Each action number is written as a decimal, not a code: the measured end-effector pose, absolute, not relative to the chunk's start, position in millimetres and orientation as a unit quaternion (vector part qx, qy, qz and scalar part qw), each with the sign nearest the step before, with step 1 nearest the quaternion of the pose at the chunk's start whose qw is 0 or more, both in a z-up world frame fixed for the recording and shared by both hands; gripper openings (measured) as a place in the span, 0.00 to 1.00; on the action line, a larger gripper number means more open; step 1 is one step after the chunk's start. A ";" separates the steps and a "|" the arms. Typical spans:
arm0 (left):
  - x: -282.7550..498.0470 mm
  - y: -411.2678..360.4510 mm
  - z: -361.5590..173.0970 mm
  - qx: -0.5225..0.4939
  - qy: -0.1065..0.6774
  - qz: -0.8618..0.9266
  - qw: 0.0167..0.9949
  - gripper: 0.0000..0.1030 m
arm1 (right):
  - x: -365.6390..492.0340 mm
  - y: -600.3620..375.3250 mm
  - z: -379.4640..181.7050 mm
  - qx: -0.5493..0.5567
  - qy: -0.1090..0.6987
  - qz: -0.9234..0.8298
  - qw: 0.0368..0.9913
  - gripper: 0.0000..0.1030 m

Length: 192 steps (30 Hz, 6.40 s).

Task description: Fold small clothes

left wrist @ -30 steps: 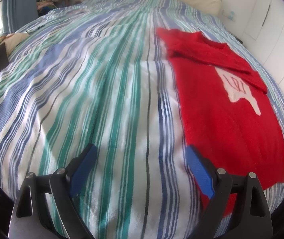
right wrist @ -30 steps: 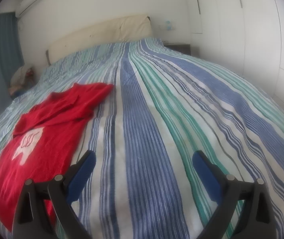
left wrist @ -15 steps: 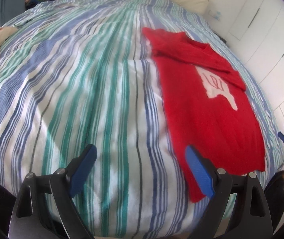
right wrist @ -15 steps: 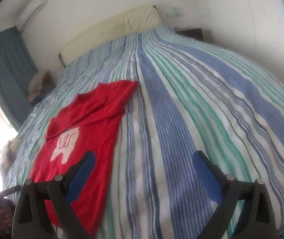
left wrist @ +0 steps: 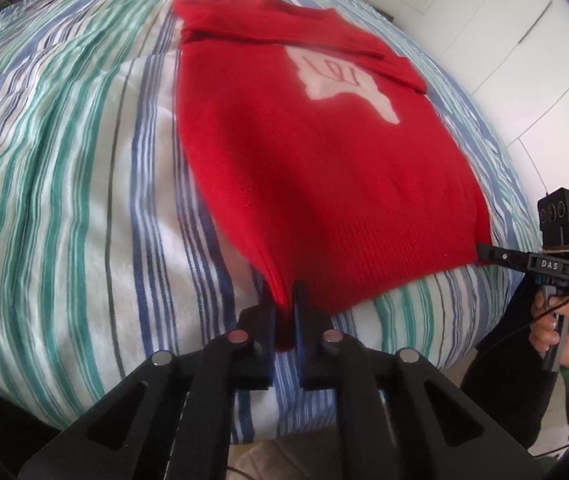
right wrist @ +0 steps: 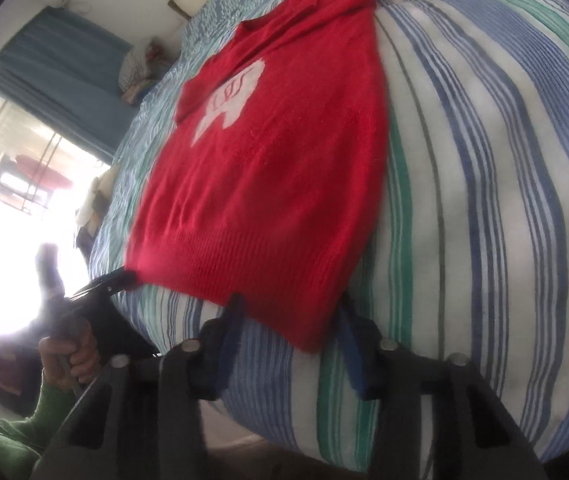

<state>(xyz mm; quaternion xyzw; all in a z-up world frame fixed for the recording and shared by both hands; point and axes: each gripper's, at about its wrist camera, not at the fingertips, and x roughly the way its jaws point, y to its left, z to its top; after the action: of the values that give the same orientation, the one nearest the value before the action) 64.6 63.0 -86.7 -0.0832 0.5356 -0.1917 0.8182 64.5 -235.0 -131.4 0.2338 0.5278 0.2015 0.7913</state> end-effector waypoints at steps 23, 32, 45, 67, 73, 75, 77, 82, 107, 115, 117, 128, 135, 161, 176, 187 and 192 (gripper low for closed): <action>432.1 74.9 -45.6 -0.187 0.497 -0.123 0.839 0.06 | 393.5 -291.5 -58.3 0.306 0.388 0.122 0.861 0.05; 460.3 103.4 -47.6 -0.222 0.464 -0.053 0.856 0.87 | 444.6 -319.1 -99.1 0.374 0.371 0.103 0.843 0.32; 314.4 89.7 -38.4 -0.069 0.454 -0.068 0.886 0.89 | 324.8 -266.0 -51.4 0.172 0.385 0.188 0.887 0.66; 172.2 52.4 -26.6 0.037 0.378 -0.005 0.925 0.95 | 141.1 -222.3 -86.8 0.035 0.336 0.115 0.934 0.70; 172.0 68.9 -76.7 0.020 0.408 0.002 0.913 0.95 | 159.5 -228.2 -75.2 0.044 0.340 0.105 0.933 0.70; 174.6 68.5 -83.1 0.019 0.421 0.002 0.907 0.95 | 178.5 -239.4 -66.2 0.061 0.339 0.097 0.934 0.70; 174.5 67.0 -78.2 0.018 0.411 -0.008 0.912 0.95 | 200.8 -252.9 -59.6 0.088 0.338 0.085 0.933 0.71; 173.8 60.0 -68.8 0.036 0.392 -0.012 0.919 0.95 | 267.7 -279.1 -68.5 0.152 0.366 0.075 0.915 0.74; 180.5 140.7 -58.8 -0.086 0.416 0.051 0.904 0.95 | 402.5 -84.8 -1.6 0.113 0.417 0.210 0.877 0.11; 181.3 153.5 -61.7 -0.096 0.424 0.058 0.899 0.95 | 417.3 -2.6 -76.1 0.199 0.479 0.286 0.806 0.34; 179.9 154.6 -59.6 -0.099 0.425 0.054 0.898 0.95 | 412.9 -15.7 -84.0 0.309 0.464 0.344 0.756 0.41; 176.3 159.6 -54.7 -0.131 0.428 0.034 0.893 0.95 | 378.5 -14.8 -58.1 0.036 0.433 0.298 0.850 0.37; 175.3 167.3 -57.2 -0.129 0.427 0.051 0.893 0.95 | 315.8 66.8 -122.6 -0.173 0.440 0.365 0.802 0.22; 174.6 137.6 -60.9 -0.080 0.424 0.045 0.901 0.95 | 228.2 -37.5 -87.5 -0.176 0.413 0.262 0.854 0.52; 172.8 116.7 -67.3 -0.060 0.412 0.023 0.909 0.95 | 188.0 -63.1 -67.5 -0.271 0.378 0.079 0.882 0.84; 184.5 114.6 -74.0 -0.057 0.437 0.002 0.898 0.95 | 195.3 -78.8 -70.2 -0.268 0.378 0.060 0.884 0.84; 246.4 135.0 -50.6 -0.153 0.439 -0.075 0.882 0.96 | 233.6 -110.2 -66.2 -0.162 0.400 0.101 0.896 0.84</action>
<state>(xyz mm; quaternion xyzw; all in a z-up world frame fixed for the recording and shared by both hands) 246.4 135.0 -50.6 -0.1529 0.4392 -0.0755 0.8820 233.6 -110.2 -66.2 -0.1615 0.4004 0.1007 0.8964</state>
